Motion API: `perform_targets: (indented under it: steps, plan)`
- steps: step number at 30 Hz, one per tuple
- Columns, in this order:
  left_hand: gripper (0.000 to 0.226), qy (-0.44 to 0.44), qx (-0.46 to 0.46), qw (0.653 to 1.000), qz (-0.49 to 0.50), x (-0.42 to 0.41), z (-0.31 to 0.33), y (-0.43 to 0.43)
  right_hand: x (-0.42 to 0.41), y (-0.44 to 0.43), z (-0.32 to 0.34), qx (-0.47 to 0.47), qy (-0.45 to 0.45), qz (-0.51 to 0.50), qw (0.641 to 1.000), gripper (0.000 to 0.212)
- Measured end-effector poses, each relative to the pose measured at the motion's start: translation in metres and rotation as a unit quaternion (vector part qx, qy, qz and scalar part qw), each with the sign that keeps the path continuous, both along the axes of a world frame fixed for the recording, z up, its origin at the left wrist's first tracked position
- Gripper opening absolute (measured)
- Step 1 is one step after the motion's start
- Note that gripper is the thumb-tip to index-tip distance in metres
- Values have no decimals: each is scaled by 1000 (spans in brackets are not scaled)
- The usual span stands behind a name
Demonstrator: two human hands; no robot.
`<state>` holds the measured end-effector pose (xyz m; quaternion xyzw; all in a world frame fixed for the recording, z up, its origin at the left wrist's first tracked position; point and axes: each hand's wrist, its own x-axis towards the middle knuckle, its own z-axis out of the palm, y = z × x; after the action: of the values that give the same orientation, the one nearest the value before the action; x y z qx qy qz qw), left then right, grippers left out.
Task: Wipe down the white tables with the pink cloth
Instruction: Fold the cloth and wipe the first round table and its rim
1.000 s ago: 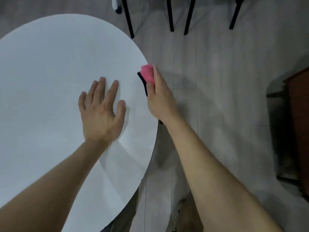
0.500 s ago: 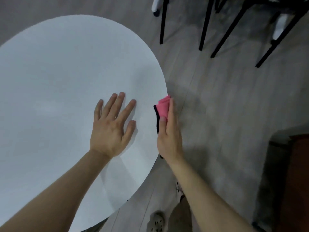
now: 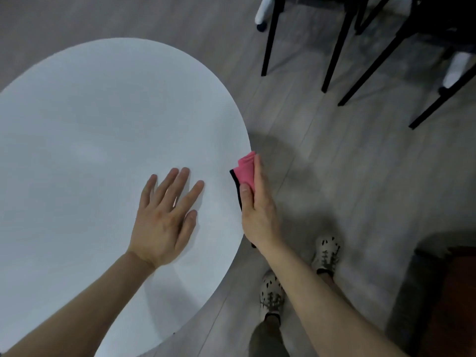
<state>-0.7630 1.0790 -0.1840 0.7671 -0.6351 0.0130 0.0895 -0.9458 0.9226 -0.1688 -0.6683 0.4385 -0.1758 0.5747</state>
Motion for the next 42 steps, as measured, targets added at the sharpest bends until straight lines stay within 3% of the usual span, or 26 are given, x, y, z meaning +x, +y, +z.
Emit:
perform_targets:
  steps: [3, 8, 15, 18, 25, 34, 37, 42]
  plan:
    - [49, 7, -23, 999, 27, 4, 7, -10, 57, -77, -5, -5, 4, 50, 999, 61]
    - [34, 34, -96, 977, 187, 32, 17, -104, 144, -170, -1, -34, -9, 147, 989, 58]
    - [49, 2, -48, 914, 403, 121, -3, -211, 60, -118, -12, -30, -58, 160, 985, 67]
    - [47, -12, -60, 909, 411, 121, -10, -212, 81, -142, -13, -12, -56, 199, 978, 67]
    - [51, -9, -50, 903, 427, 114, 1, -218, 280, -244, -11, -14, -34, 322, 946, 59]
    - [49, -7, -50, 901, 431, 114, -2, -219, 155, -212, -6, -6, -54, 287, 956, 59]
    - [49, -13, -44, 899, 435, 112, -2, -218, 234, -232, -4, -25, -16, 323, 946, 60]
    - [52, -6, -38, 898, 438, 111, 1, -219, 395, -260, -4, -72, 1, 456, 887, 55]
